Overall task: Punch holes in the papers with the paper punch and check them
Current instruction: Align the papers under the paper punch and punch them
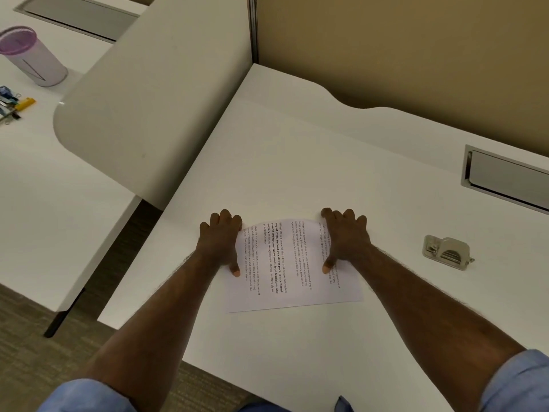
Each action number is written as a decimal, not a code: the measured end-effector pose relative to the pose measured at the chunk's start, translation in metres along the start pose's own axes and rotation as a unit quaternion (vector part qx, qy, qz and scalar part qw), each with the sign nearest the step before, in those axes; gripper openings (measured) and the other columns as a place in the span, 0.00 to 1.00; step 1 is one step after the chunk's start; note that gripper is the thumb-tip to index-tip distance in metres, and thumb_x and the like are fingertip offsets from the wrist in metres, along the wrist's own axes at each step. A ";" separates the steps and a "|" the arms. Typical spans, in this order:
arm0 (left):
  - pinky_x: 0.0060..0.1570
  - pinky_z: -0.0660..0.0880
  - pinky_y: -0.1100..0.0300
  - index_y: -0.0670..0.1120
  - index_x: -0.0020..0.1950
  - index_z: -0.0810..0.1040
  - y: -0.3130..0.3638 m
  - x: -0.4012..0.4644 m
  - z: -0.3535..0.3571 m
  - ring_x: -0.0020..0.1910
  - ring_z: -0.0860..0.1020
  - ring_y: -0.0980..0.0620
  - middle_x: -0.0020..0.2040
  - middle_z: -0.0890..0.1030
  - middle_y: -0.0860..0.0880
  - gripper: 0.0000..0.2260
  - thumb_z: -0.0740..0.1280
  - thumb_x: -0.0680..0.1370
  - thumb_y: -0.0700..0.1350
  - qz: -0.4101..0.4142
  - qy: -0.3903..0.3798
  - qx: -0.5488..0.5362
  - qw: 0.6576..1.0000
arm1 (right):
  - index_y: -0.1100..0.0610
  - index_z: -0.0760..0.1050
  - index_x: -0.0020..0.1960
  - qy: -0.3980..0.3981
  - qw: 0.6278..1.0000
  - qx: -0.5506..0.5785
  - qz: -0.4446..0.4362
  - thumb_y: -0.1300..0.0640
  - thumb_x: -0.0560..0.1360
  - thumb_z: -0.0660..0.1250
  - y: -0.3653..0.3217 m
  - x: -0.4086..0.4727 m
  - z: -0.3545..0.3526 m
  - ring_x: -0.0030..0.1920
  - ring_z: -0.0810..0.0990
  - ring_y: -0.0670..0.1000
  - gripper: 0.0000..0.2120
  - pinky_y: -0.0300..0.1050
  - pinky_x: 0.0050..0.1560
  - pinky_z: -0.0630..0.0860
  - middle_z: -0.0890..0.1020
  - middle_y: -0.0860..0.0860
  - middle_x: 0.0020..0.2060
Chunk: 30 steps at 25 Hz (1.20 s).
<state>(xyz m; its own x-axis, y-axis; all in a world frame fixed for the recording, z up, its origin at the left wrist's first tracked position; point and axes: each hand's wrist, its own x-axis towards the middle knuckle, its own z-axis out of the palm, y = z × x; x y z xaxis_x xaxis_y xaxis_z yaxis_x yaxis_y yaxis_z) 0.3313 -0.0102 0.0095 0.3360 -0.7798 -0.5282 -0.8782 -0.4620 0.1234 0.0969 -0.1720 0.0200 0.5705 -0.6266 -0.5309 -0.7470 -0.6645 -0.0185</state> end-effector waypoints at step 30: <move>0.65 0.65 0.44 0.51 0.76 0.52 -0.009 -0.008 0.010 0.70 0.61 0.43 0.72 0.61 0.45 0.59 0.81 0.54 0.60 0.009 0.006 -0.009 1.000 | 0.59 0.79 0.45 0.042 0.723 0.665 0.181 0.63 0.75 0.67 0.044 -0.046 0.071 0.45 0.84 0.58 0.02 0.54 0.50 0.81 0.84 0.59 0.47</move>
<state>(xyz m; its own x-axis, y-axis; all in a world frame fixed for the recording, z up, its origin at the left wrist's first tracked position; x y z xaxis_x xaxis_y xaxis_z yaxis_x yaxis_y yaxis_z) 0.3328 0.0040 0.0042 0.3246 -0.7931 -0.5153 -0.8778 -0.4556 0.1482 0.0138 -0.1434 -0.0170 0.2314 -0.7215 -0.6526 -0.4878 0.4943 -0.7195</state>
